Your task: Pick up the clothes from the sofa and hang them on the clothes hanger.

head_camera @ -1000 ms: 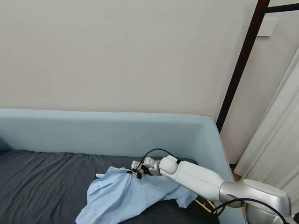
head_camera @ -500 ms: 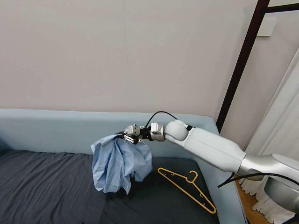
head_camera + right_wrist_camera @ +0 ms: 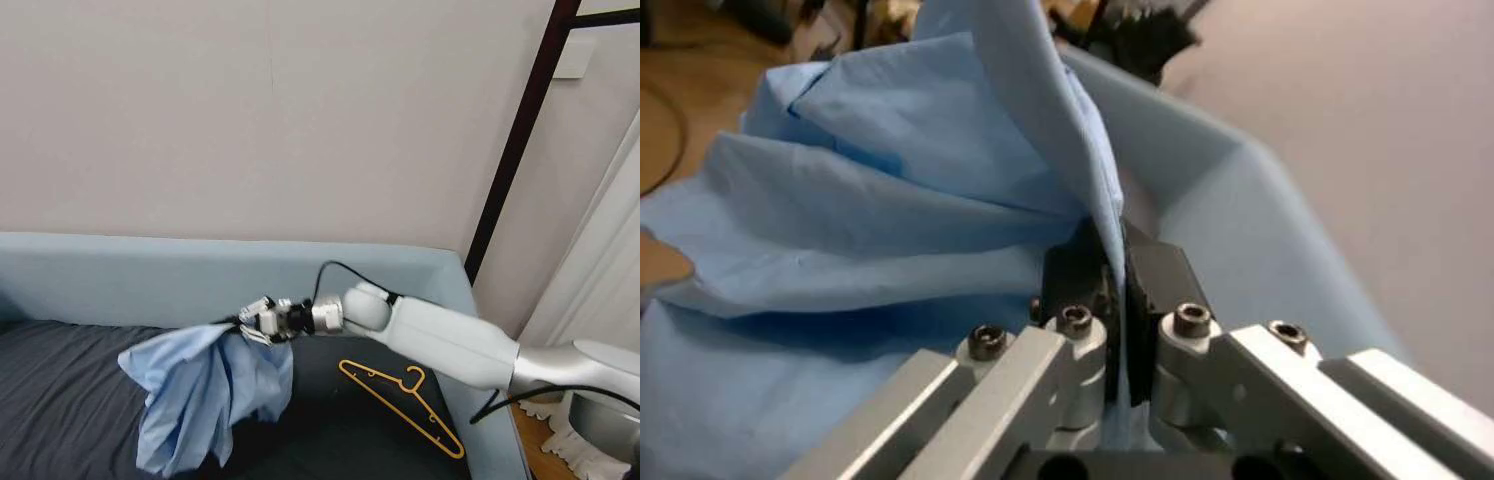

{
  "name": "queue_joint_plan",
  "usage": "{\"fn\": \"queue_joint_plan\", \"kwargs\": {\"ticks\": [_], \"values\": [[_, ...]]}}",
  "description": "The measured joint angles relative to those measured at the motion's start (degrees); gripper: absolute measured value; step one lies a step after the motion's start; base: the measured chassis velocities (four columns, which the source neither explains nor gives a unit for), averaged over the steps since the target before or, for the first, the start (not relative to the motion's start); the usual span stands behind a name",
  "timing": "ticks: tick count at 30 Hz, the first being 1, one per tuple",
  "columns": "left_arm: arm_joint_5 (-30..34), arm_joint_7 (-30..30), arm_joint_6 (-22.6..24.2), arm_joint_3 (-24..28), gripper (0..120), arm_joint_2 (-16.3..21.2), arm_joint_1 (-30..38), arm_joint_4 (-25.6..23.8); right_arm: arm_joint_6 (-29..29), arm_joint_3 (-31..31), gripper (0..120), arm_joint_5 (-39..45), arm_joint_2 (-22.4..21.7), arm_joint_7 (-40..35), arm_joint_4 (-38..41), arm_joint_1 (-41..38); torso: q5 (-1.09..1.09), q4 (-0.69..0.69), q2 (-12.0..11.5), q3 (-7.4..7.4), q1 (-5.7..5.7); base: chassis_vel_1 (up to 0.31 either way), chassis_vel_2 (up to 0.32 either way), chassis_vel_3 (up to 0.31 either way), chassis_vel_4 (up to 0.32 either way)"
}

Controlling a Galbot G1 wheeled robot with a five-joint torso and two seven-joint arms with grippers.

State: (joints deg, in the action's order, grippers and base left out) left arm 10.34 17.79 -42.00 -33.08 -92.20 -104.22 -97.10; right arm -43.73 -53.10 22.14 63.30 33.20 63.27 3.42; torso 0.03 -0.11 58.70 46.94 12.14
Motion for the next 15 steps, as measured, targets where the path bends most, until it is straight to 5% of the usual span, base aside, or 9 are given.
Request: {"fn": "queue_joint_plan", "kwargs": {"ticks": [6, 15], "values": [[-0.63, 0.11, 1.67, 0.29, 100, -0.02, 0.00, -0.57, -4.21, 5.95, 0, -3.12, -1.88, 6.09, -9.82, 6.99, 0.00, -0.01, 0.00, 0.00, 0.00, 0.000, 0.000, 0.000, 0.000], [-1.42, 0.11, 3.17, 1.23, 100, 0.01, 1.02, -0.53, -4.09, 10.29, 0, -2.00, 1.99, 8.78, -15.41, 3.08, -0.04, 0.05, 0.00, 0.00, 0.00, 0.000, 0.000, 0.000, 0.000]]}}
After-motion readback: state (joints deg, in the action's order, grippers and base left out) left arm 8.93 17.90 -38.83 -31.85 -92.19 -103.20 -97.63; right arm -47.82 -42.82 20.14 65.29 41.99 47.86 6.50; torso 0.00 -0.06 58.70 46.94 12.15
